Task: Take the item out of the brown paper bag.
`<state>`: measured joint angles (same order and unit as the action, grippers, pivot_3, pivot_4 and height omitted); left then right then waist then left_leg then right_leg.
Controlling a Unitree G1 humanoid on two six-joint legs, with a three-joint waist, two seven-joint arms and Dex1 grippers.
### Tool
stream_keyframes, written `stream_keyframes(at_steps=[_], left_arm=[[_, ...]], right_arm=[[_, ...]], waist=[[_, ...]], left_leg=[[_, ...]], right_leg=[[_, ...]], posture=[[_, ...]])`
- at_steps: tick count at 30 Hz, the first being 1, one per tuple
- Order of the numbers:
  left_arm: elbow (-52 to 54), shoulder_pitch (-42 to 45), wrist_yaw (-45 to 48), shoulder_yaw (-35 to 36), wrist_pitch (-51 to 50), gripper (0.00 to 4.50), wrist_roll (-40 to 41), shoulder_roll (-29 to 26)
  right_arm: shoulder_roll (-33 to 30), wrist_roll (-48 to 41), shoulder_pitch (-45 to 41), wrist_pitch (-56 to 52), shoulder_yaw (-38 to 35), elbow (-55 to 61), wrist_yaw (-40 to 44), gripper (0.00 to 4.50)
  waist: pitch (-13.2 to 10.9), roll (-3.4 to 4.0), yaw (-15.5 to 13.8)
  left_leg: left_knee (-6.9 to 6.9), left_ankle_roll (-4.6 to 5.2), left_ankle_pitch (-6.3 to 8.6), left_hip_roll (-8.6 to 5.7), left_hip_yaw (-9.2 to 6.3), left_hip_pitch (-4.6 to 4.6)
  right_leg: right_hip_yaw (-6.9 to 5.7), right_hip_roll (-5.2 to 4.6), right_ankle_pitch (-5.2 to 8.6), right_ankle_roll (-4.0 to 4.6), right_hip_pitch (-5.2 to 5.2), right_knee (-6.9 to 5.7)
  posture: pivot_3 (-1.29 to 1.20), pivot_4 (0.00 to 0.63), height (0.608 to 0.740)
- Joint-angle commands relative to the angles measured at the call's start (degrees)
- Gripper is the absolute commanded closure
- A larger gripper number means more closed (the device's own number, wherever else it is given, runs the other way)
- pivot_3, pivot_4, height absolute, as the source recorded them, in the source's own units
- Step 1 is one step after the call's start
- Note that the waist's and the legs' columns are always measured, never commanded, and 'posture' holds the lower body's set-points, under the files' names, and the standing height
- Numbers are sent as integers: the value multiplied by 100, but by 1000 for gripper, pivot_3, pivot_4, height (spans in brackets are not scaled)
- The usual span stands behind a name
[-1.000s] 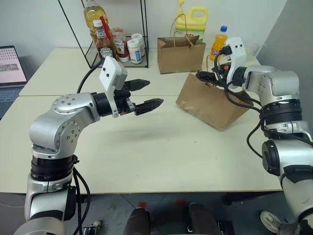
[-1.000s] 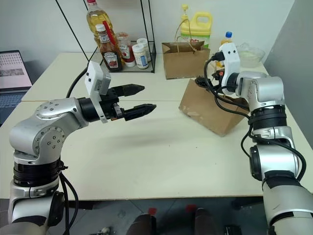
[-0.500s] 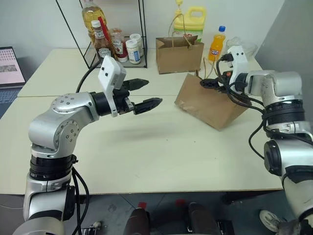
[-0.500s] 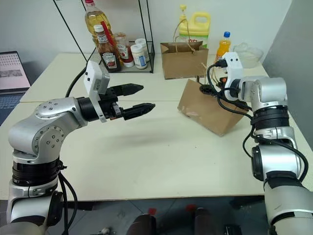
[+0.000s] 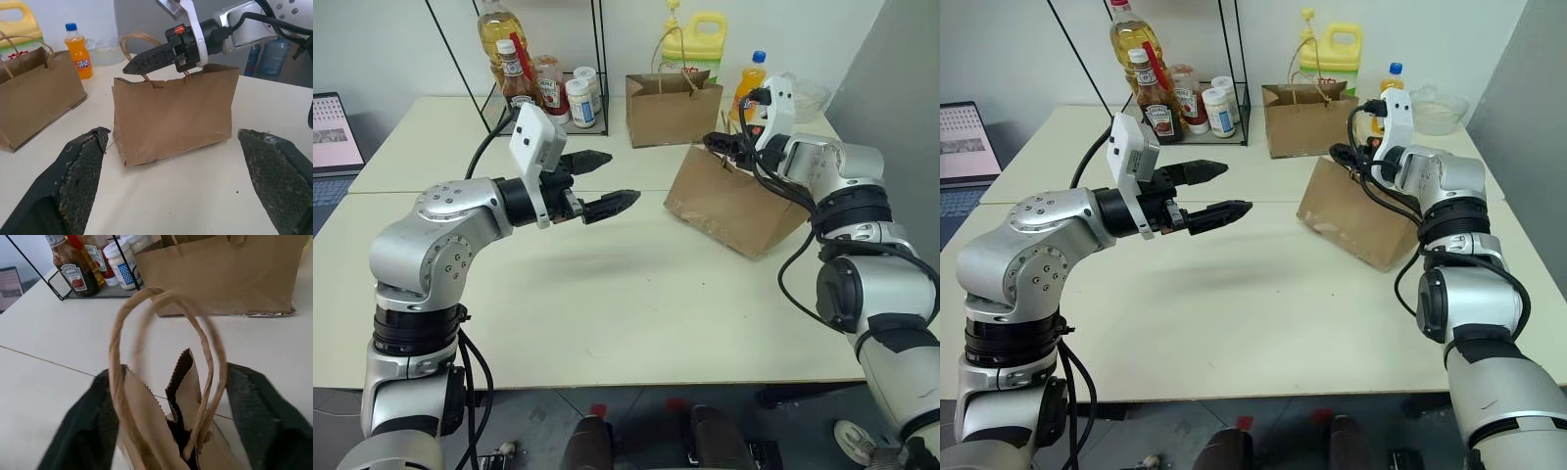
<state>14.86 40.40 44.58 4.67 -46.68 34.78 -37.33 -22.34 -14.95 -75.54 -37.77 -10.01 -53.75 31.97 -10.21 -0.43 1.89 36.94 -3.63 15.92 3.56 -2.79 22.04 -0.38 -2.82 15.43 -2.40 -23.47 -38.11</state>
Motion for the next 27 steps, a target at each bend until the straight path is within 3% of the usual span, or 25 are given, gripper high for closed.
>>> stream_keyframes(at_steps=[1, 6, 12, 18, 22, 27], left_arm=[[131, 32, -40, 131, 68, 0, 42, -49], [106, 66, -43, 123, 72, 0, 39, -58], [203, -32, -94, 171, 20, 0, 84, -53], [692, -490, -468, 606, -376, 0, 477, -65], [1114, -919, -739, 925, -590, 0, 723, -108], [1511, -1309, -1155, 1211, -736, 0, 924, -38]], right_arm=[[-62, -59, -226, 254, -125, 50, 30, 2748], [-60, -60, -241, 394, -144, -18, 40, 4446], [-61, -110, -177, 298, -35, 233, 405, 4446], [-1, -343, 244, -208, 251, 1501, 1212, 4446], [225, -540, 323, -434, 399, 2177, 1467, 4446], [629, -492, 260, -284, 676, 2204, 1606, 4446]], waist=[[0, 0, 0], [0, 0, 1], [0, 0, 1], [-2, 3, 17], [-5, 8, 17], [-5, 8, 8]], left_leg=[[0, 0, 0, 0, 0, 0], [0, -1, -1, 0, 0, 0], [0, -4, -2, 0, 0, 0], [-1, -3, -2, 1, 0, 1], [-1, -4, -2, 0, 0, 2], [2, -3, -2, 2, -3, -2]], right_leg=[[0, 0, 0, 0, 0, -1], [0, 0, 0, 0, 0, -1], [0, 0, 0, 0, 0, 0], [1, 1, 0, 0, -3, -1], [2, 0, 0, 0, -4, 0], [1, 1, 0, 0, -3, -9]], posture=[[0, 150, 740], [0, 150, 740], [0, 150, 740], [0, 150, 740], [0, 150, 740], [0, 150, 740]])
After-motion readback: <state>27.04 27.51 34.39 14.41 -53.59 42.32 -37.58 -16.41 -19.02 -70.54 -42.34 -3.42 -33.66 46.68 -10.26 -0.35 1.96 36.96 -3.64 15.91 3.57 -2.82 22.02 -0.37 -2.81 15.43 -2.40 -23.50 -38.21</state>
